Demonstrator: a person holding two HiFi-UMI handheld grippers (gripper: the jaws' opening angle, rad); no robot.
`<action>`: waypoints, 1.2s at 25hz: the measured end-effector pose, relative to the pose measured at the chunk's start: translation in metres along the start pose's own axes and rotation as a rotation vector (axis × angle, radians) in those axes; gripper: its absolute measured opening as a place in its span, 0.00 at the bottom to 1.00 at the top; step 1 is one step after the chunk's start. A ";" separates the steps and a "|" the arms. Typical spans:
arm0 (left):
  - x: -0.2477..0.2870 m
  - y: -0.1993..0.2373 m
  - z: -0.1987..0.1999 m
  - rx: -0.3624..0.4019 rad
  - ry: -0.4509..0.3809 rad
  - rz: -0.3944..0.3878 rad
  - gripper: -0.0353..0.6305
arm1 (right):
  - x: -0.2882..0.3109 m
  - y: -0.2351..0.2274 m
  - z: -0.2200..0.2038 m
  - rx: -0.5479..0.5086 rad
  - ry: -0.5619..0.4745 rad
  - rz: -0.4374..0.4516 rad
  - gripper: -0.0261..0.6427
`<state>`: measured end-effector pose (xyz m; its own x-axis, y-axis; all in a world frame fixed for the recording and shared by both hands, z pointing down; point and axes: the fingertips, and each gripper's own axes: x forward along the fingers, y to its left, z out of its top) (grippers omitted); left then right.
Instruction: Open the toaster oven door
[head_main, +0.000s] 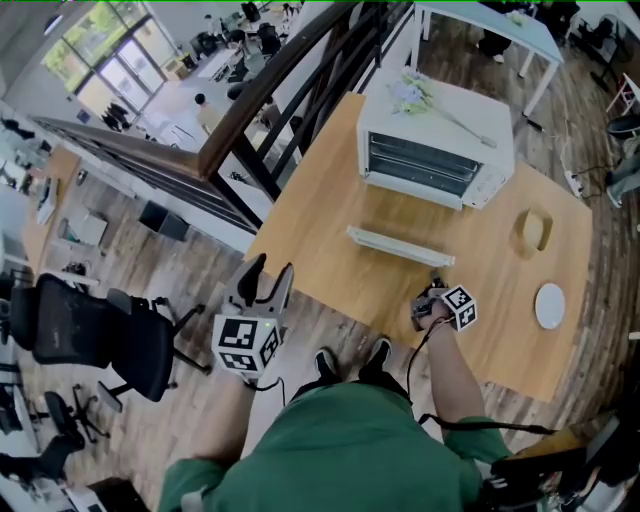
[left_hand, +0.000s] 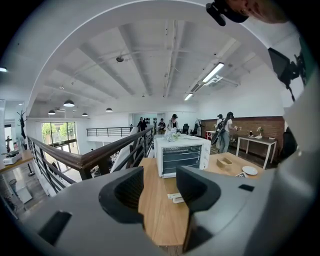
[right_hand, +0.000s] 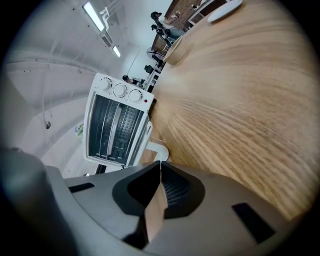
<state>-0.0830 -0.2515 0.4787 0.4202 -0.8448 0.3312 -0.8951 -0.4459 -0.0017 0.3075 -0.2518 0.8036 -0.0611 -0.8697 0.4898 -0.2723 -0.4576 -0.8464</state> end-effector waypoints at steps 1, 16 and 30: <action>0.000 0.000 0.000 0.000 -0.003 -0.003 0.37 | -0.003 0.000 0.002 -0.021 0.001 -0.008 0.08; 0.012 0.011 0.024 -0.037 -0.104 -0.054 0.37 | -0.083 0.104 0.097 -0.443 -0.220 0.009 0.30; 0.020 0.012 0.071 -0.015 -0.200 -0.110 0.37 | -0.165 0.337 0.043 -1.098 -0.322 0.304 0.33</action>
<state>-0.0749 -0.2945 0.4178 0.5352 -0.8338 0.1352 -0.8438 -0.5353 0.0389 0.2667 -0.2700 0.4286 -0.0640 -0.9937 0.0918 -0.9769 0.0436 -0.2091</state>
